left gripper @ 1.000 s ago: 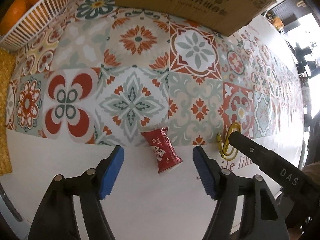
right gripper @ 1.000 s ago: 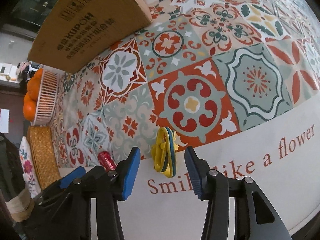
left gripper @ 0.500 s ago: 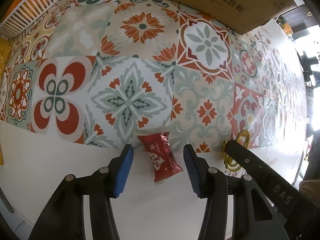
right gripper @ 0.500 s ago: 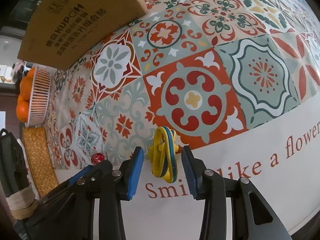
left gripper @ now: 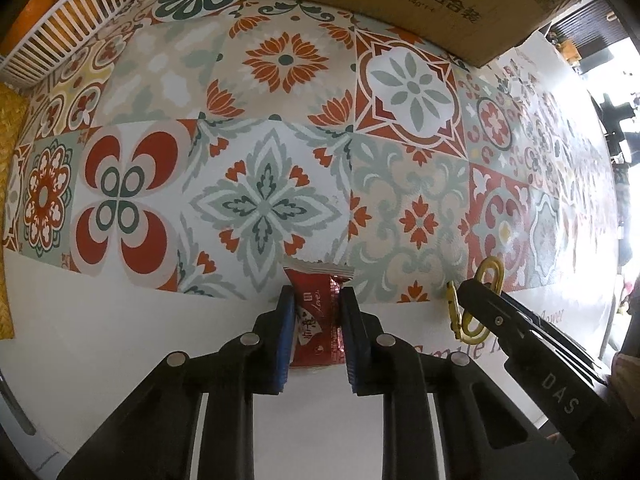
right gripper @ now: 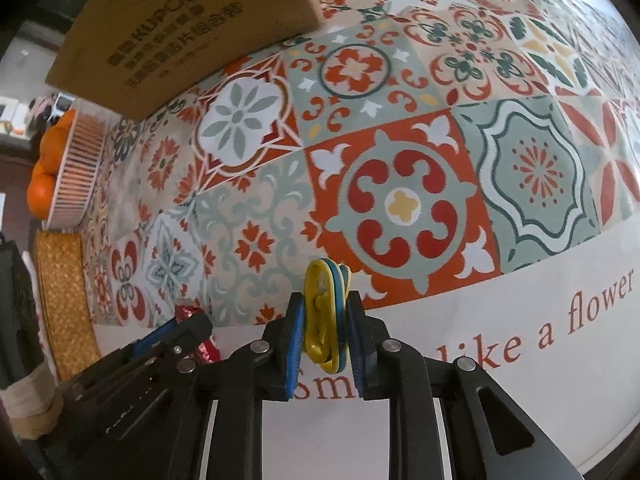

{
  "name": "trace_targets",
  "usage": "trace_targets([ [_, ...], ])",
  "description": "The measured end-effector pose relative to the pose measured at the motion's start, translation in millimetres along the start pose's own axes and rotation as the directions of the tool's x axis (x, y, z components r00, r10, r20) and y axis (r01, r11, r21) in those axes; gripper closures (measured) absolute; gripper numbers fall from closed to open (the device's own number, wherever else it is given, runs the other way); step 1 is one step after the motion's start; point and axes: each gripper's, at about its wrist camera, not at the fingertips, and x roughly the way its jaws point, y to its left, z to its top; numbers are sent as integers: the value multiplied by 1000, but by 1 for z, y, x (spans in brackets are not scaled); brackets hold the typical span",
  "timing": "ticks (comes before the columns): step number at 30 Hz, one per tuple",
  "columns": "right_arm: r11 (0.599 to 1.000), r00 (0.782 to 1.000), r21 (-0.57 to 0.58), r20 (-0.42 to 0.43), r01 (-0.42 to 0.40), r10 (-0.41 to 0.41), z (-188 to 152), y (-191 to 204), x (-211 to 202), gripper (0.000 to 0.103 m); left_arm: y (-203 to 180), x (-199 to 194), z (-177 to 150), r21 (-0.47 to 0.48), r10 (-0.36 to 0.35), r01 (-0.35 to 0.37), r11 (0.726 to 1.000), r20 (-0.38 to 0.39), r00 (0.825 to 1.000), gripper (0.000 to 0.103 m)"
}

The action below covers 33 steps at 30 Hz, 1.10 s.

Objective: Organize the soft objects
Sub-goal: 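Grasp the red candy with the left tool while the right tool grasps the yellow flip-flop, then lift and carry the red candy and yellow flip-flop over the box with both tools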

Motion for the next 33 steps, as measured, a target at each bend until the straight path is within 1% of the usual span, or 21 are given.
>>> trace_targets([
  [3, 999, 1000, -36, 19, 18, -17, -2, 5, -3, 82, 2, -2, -4, 9, 2, -2, 1000, 9, 1000, 81],
  [7, 999, 1000, -49, 31, 6, -4, -4, 6, -11, 82, 4, -15, -10, 25, -2, 1, 1000, 35, 999, 81],
  [13, 998, 998, -68, 65, -9, 14, -7, 11, -27, 82, 3, -38, -10, 48, 3, -8, 999, 101, 995, 81],
  [18, 995, 994, -95, 108, -1, 11, -6, 15, -46, 82, 0, -58, -5, 64, -4, -5, 998, 148, 989, 81],
  [25, 990, 983, -142, 180, 8, 18, -5, 28, -75, 82, -7, -84, -2, 98, -11, -11, 995, 223, 975, 81],
  [33, 983, 966, -182, 254, -8, 55, 1, 43, -104, 82, -15, -120, 8, 129, -21, -21, 991, 318, 948, 81],
])
